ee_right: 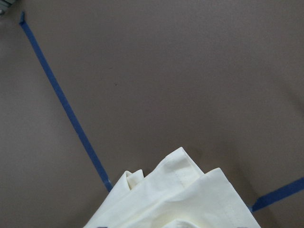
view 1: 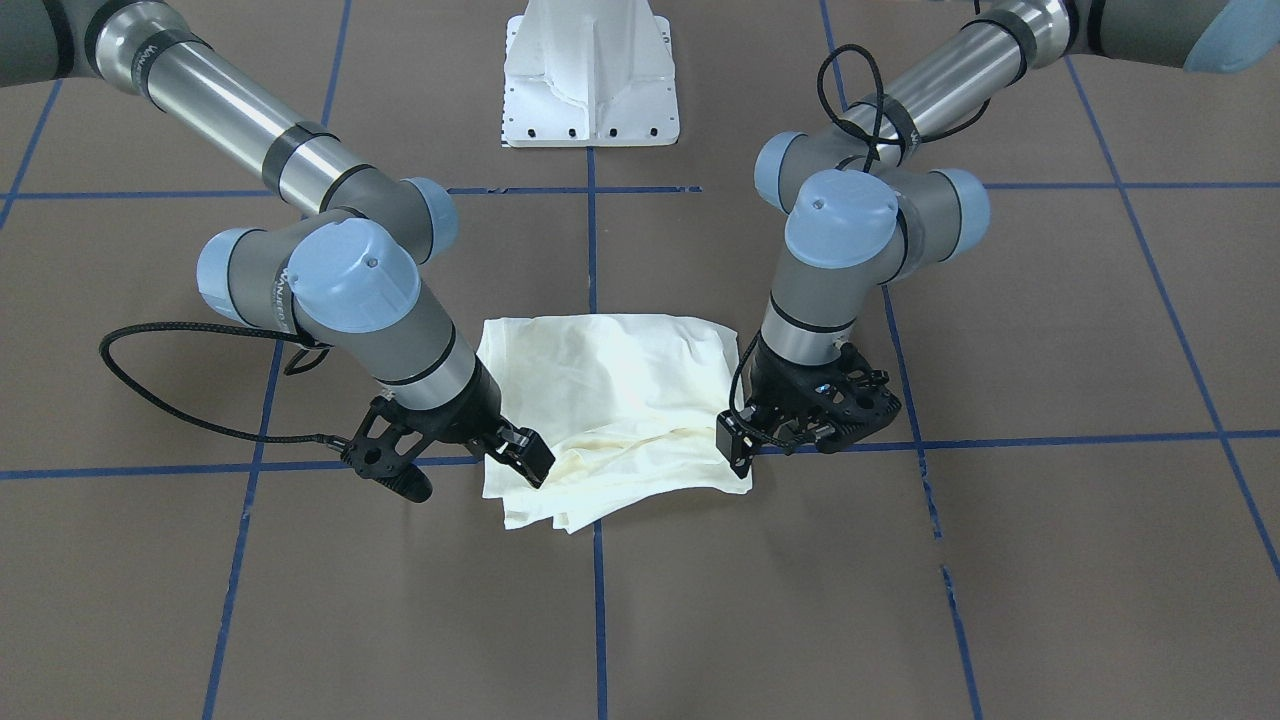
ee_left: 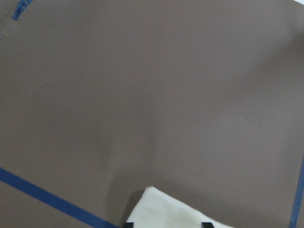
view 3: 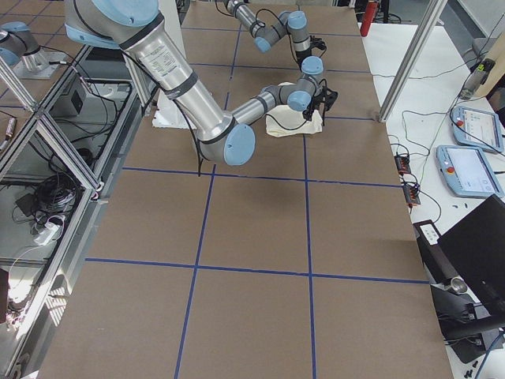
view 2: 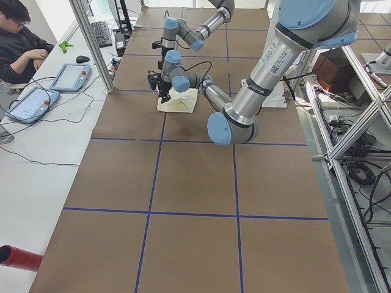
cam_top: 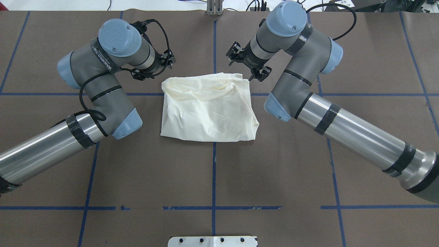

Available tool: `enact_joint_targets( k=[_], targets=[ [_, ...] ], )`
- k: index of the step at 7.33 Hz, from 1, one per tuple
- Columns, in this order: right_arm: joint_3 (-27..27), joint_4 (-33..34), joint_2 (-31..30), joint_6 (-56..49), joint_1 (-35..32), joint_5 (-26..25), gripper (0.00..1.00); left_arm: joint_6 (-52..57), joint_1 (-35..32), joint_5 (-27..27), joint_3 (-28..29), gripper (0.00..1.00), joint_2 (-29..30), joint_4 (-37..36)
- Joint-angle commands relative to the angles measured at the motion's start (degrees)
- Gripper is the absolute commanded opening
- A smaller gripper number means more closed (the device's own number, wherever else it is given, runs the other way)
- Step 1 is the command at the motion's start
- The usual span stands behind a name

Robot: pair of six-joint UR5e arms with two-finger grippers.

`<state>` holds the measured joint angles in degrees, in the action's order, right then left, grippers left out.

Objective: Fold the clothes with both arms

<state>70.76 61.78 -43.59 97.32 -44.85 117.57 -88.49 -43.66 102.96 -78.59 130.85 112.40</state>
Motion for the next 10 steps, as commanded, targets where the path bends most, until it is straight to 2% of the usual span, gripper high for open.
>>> enact_joint_targets(
  k=[1, 2, 3, 4, 5, 7, 10],
  targets=[
    [0.43, 0.26, -0.09, -3.07, -0.94, 1.6, 1.0, 3.41, -1.25, 1.88, 1.87, 1.0, -1.11, 7.89],
    [0.43, 0.61, -0.35, -4.92, -1.9, 2.82, 1.0, 3.24, -1.08, 8.25, 0.9, 1.0, -1.73, 9.57],
    [0.43, 0.88, -0.53, -5.29, -2.08, 3.36, 1.0, 2.98, -0.21, 11.36, -3.37, 1.0, -5.48, 12.72],
    [0.52, 2.01, -0.53, -5.9, -2.35, 3.63, 1.0, 2.8, 2.41, 11.82, -5.93, 1.0, -7.69, 14.49],
    [0.87, 4.2, -0.53, -7.91, -2.35, 3.63, 1.0, 1.41, 4.44, 11.91, -5.96, 1.0, -7.8, 14.6],
    [2.53, 7.99, -0.7, -10.47, -3.4, 3.72, 1.0, -0.63, 6.3, 11.74, -5.52, 1.0, -7.8, 16.0],
    [3.68, 8.62, -1.67, -11.18, -4.89, 5.38, 1.0, -0.63, 6.66, 11.56, -2.29, 1.0, -7.19, 20.28]
  ],
)
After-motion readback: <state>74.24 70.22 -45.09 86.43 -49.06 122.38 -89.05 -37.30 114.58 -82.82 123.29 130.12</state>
